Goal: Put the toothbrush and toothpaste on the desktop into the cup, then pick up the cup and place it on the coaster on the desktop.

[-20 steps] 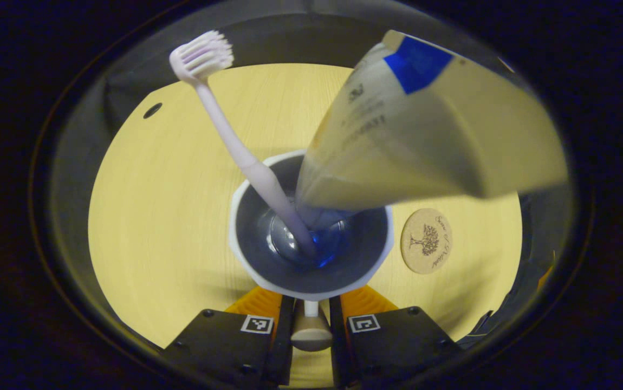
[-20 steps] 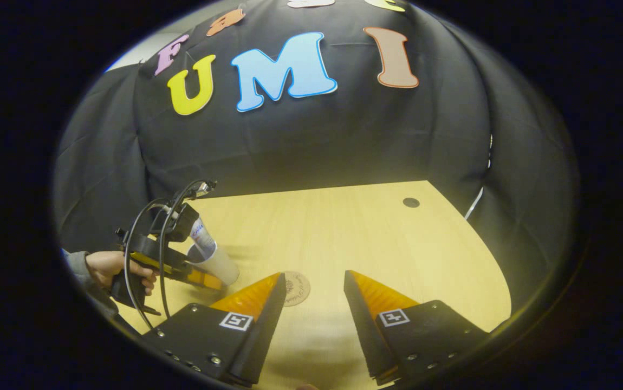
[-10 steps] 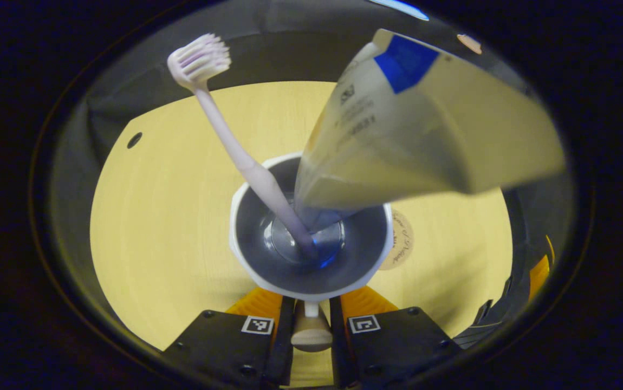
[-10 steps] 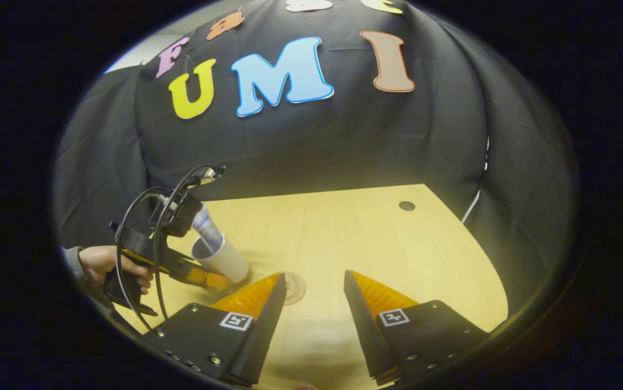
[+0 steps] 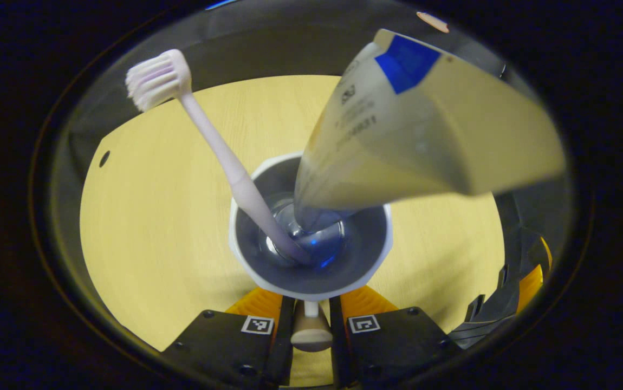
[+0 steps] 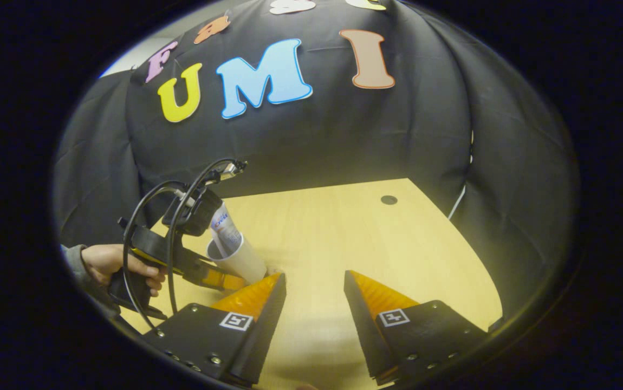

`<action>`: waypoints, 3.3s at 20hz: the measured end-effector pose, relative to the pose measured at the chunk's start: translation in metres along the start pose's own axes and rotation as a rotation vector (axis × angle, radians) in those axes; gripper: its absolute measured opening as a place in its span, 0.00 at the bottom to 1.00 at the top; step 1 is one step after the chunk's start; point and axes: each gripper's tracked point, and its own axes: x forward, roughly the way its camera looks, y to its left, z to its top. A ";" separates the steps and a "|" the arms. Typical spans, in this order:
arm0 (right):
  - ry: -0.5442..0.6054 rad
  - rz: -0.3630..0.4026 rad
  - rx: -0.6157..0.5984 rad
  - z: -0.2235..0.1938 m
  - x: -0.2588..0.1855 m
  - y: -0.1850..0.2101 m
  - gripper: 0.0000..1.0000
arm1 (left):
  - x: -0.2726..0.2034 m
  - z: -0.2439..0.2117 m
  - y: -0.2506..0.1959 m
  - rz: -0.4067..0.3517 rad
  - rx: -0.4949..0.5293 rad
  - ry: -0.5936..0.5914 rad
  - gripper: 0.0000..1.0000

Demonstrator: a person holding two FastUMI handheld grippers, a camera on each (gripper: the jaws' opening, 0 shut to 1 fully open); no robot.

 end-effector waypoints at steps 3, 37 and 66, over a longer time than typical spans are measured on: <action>0.005 -0.009 0.020 -0.001 0.000 -0.008 0.69 | 0.022 0.003 -0.017 0.008 0.013 0.025 0.35; -0.139 0.164 -0.156 0.033 -0.049 0.018 0.69 | -0.179 -0.051 0.023 0.090 -0.202 -0.552 0.91; -0.398 -0.110 -0.135 0.062 -0.110 0.056 0.94 | -0.292 -0.056 0.081 0.081 0.016 -1.040 0.96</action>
